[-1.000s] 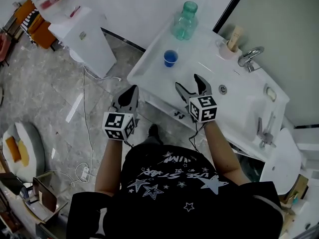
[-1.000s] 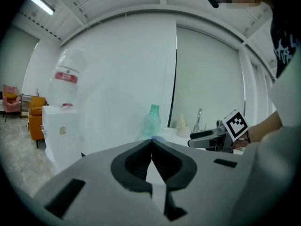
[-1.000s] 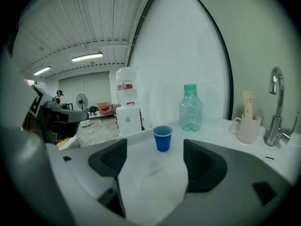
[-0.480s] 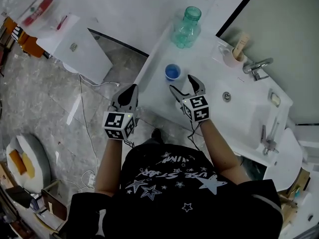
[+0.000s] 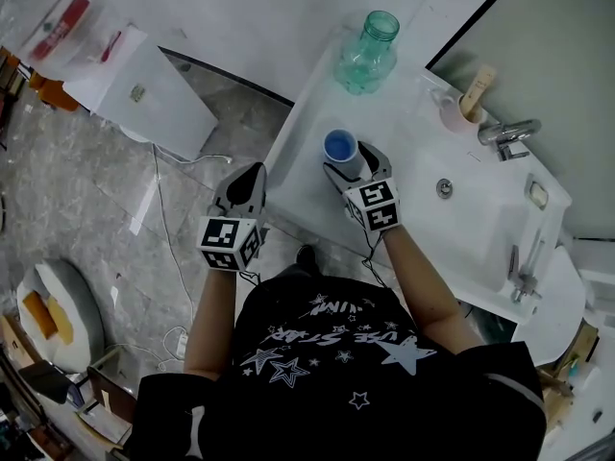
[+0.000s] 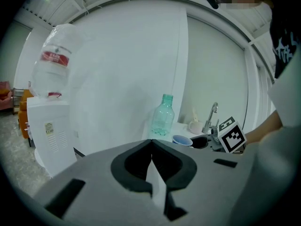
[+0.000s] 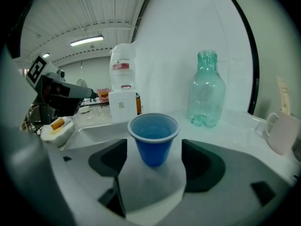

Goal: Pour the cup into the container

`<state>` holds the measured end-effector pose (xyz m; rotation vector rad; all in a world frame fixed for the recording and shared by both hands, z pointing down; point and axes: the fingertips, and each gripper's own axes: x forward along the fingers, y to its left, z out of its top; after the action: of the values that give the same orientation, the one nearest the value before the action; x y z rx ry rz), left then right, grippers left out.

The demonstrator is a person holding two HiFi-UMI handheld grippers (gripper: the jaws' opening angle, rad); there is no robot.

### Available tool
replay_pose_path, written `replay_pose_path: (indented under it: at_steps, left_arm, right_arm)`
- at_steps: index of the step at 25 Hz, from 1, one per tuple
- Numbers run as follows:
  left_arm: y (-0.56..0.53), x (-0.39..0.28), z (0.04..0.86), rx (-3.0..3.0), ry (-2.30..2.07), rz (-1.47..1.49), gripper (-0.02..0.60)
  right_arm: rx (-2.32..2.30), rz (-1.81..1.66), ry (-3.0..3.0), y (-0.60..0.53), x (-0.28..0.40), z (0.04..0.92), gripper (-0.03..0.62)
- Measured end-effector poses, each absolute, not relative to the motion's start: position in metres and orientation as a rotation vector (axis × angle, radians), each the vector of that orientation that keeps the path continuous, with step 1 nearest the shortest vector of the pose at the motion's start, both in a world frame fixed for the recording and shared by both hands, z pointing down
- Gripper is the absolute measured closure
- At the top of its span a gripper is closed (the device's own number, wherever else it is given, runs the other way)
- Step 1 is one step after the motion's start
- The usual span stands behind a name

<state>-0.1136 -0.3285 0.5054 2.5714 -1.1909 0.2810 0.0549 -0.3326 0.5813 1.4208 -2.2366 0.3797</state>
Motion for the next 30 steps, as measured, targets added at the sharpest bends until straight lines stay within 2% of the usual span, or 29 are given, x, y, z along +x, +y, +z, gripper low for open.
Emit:
replay_pose_path:
  at_steps: [9,18,30]
  left_arm:
    - [-0.334,-0.114,0.513,2.564,-1.172,0.298,0.572]
    - [-0.339,-0.115,0.517,2.559,-1.154,0.316,0.572]
    - [-0.336,-0.11,0.511,2.572,-1.146,0.314,0.572]
  right_arm:
    - [1.411,0.359,-2.236,-0.349,0.047,0.589,0.235]
    - [1.405,0.361,-2.279,-0.356,0.043,0.587,0.285]
    - [1.42,0.31,-2.301,-0.355,0.054,0.56,0.301]
